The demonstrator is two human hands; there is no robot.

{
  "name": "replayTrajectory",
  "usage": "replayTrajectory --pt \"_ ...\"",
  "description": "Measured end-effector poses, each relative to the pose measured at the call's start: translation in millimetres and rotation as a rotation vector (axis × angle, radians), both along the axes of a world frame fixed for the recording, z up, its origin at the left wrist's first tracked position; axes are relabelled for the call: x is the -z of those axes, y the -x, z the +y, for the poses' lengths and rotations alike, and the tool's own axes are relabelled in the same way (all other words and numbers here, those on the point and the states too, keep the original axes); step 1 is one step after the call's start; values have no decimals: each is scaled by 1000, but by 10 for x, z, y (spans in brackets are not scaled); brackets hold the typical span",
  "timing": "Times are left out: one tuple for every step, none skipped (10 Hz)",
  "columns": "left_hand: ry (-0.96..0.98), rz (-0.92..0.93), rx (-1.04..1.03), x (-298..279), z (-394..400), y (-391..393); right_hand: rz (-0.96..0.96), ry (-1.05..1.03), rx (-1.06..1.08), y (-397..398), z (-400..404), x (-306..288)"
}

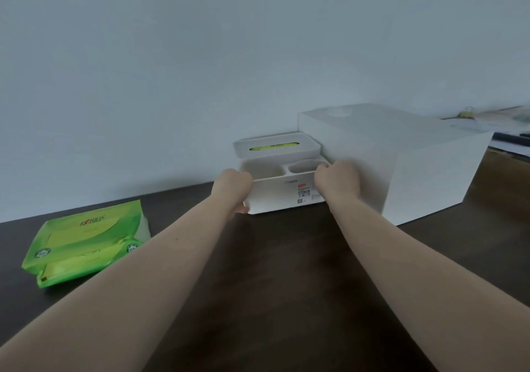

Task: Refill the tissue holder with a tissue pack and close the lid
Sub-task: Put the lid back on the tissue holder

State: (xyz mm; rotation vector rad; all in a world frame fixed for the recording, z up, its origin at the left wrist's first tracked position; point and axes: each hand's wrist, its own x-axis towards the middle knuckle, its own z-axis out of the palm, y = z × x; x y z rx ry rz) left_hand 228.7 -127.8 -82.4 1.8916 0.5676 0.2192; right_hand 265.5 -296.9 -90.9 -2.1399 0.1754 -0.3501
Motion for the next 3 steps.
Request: replayTrajectory --pt "211 -41 60 94 14 3 -24 -28 36 19 28 47" --pt "425 -103 130 187 46 88 -56 -7 58 92 22 95" --pt "410 -124 154 412 99 146 -48 -46 14 228 -56 142"
